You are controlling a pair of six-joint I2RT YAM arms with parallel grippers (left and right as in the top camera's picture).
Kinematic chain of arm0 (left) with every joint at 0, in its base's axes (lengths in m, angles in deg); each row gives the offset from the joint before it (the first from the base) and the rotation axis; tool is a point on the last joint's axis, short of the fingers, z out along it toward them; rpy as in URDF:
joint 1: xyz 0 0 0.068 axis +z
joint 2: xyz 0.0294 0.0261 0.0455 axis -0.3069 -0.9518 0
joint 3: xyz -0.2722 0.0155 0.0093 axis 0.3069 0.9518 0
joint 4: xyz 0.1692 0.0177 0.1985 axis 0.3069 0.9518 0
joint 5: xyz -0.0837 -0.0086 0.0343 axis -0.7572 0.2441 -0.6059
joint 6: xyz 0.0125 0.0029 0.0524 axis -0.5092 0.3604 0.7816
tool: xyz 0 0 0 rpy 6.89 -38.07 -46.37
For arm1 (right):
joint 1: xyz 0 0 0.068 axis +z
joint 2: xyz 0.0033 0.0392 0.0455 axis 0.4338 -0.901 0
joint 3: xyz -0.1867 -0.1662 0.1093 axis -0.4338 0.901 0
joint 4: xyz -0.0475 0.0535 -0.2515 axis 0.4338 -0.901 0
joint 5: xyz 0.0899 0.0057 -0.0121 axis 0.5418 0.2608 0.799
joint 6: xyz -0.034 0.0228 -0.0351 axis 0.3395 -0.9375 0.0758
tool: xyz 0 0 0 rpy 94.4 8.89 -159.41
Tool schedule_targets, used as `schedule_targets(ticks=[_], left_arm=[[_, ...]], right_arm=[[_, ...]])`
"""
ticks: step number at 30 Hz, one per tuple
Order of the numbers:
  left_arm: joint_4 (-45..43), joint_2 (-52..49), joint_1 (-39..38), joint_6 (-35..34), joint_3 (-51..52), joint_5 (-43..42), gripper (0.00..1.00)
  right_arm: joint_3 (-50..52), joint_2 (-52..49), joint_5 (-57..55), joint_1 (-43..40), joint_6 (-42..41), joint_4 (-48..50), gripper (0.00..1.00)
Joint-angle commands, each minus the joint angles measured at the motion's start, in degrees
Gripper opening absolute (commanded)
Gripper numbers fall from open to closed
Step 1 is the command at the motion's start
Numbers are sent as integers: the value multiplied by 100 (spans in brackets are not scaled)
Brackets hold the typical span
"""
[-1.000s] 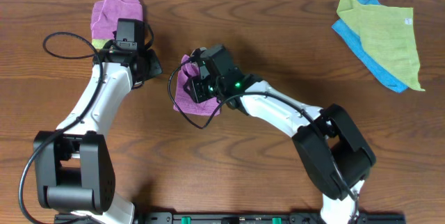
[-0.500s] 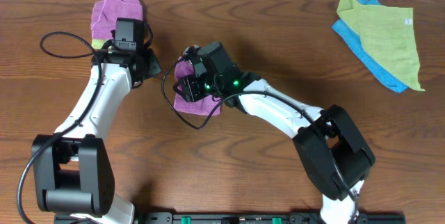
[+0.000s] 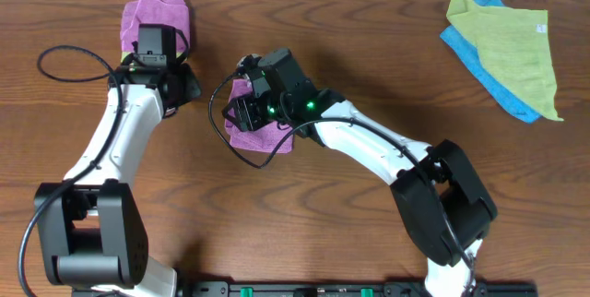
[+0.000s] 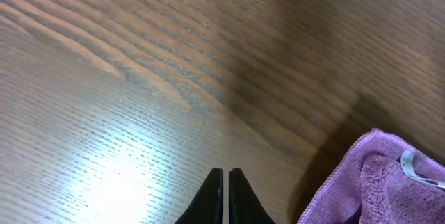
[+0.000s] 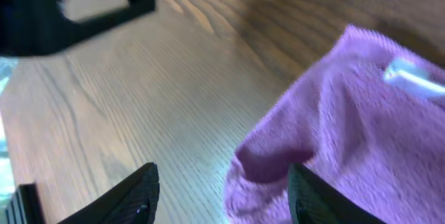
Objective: Fold the cloth
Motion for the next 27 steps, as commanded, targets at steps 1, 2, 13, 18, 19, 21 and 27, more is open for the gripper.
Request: schedule_targets(ticks=[1, 2, 13, 18, 19, 21, 27], left_arm=[[33, 186, 20, 85, -90, 116, 6], [33, 197, 20, 85, -90, 116, 6], [98, 229, 20, 85, -90, 92, 6], [101, 229, 20, 85, -90, 94, 6], [103, 229, 20, 87, -90, 94, 6], [101, 229, 20, 87, -90, 94, 6], [101, 229, 20, 131, -90, 98, 6]], right_arm=[[-101, -52, -254, -57, 118, -315, 59], [-101, -52, -315, -72, 157, -409, 59], [-98, -385, -813, -37, 345, -367, 56], [-98, -557, -772, -24, 337, -28, 54], [-98, -595, -721, -17, 323, 70, 53], [-98, -640, -638, 11, 299, 240, 53], [-98, -719, -640, 212, 195, 396, 52]])
